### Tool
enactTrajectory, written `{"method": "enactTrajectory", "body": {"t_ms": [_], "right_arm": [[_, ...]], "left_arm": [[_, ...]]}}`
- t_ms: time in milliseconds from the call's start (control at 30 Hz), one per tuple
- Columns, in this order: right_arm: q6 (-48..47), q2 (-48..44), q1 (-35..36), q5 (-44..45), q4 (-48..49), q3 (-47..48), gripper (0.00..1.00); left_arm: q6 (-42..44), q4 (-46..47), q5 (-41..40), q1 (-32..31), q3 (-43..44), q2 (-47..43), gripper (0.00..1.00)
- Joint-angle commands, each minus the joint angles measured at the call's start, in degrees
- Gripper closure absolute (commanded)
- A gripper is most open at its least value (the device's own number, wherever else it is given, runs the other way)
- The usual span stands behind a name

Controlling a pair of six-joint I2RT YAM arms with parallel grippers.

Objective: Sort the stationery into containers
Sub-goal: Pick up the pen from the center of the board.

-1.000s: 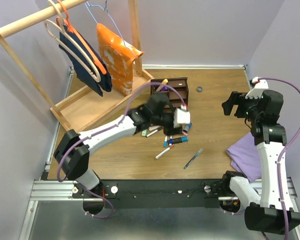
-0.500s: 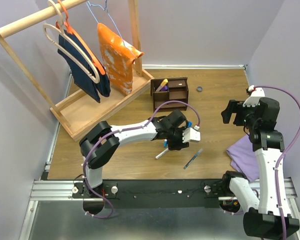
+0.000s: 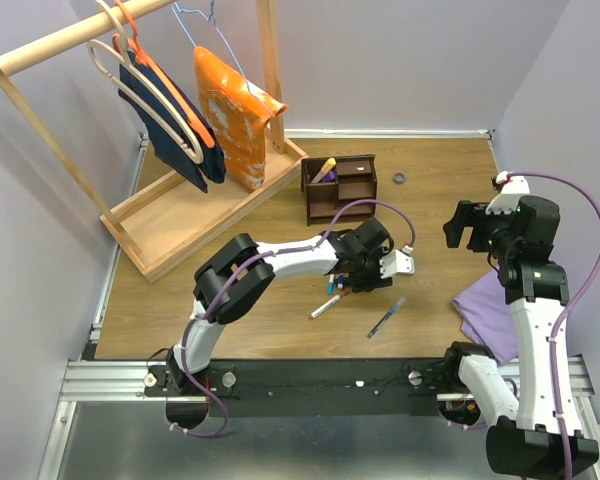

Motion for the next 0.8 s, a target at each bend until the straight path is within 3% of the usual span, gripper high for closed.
{"method": "enactTrajectory", "body": {"t_ms": [0,167,300,467,667,700,767], "right_arm": [[-2.13,0.3,-0.47,0.21,-1.44,0.39,0.05],[-3.01,0.3,-0.47,0.47,-1.26,-0.05,0.05],[-3.01,0.21,-0.47,0.47,-1.08,-0.49,0.05],[-2.57,0.74,-0.47,0.29,-1.0,-0.49,0.05],[-2.13,2.67,-0.47,-0.32,-0.47,0.56,0.05],[-2.13,2.93,-0.47,-0.41,-0.47,1.08,0.05],[-2.13,3.46,-0.47,-0.58,-0.38,1.53,0.05]], "left_arm": [[-0.2,0.29,-3.26,-0.23,2.16,4.56,0.44],[-0.73,-0.68,-1.77,-0.23,2.7,5.71,0.56],[-0.64,-3.22,2.01,-0.05,0.5,4.05,0.81],[0.32,-9.02,9.2,0.74,1.46,-0.09,0.9],[0.06,-20.53,18.17,1.26,15.59,-4.31,0.94],[-0.03,-22.55,20.53,1.96,20.23,-4.92,1.0],[-1.69,-22.4,21.78,2.93,23.68,-5.71,1.0]]}}
